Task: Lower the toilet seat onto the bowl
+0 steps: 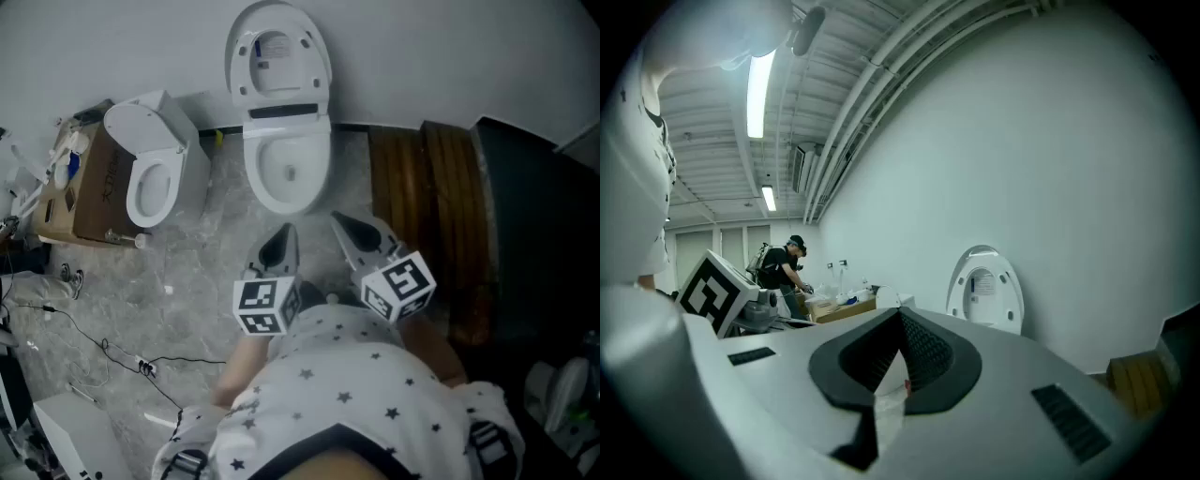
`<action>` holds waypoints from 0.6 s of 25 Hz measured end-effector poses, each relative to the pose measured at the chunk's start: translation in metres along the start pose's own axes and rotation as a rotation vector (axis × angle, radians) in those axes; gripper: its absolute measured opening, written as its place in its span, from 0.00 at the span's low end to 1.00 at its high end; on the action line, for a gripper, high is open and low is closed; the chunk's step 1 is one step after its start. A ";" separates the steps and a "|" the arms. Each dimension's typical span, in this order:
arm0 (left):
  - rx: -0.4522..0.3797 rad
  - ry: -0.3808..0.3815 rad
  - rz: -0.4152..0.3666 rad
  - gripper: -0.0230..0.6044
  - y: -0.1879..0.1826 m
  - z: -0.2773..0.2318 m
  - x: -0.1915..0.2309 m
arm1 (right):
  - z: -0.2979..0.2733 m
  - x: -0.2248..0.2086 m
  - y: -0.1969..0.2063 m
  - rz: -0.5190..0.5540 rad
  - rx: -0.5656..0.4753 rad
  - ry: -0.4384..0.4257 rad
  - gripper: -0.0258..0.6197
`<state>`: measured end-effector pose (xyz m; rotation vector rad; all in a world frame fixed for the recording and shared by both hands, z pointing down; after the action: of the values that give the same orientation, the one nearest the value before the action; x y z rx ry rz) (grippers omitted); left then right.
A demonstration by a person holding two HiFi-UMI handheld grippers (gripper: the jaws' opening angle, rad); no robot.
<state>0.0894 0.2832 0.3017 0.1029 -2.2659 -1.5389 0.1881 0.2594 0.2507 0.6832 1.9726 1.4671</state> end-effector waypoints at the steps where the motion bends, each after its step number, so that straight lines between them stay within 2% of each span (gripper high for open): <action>1: -0.002 -0.006 -0.007 0.03 0.000 0.001 -0.001 | 0.002 0.001 0.001 0.003 -0.003 -0.001 0.05; 5: -0.014 -0.031 -0.024 0.03 -0.003 0.009 -0.004 | 0.012 0.007 0.002 0.014 -0.021 -0.012 0.05; 15: -0.034 -0.042 0.013 0.03 -0.001 0.015 -0.017 | 0.031 0.004 0.008 0.024 -0.027 -0.027 0.05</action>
<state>0.0995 0.3012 0.2912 0.0463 -2.2674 -1.5860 0.2076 0.2853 0.2512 0.7137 1.9275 1.4888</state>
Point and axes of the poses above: the fingertips, and each gripper's own axes: z backward along the fingers, x to its left, y out of its underside, the point moved 2 cm from there along z, backward along the fingers, and after that the axes turned 10 degrees about y, right-handed, at the moved point
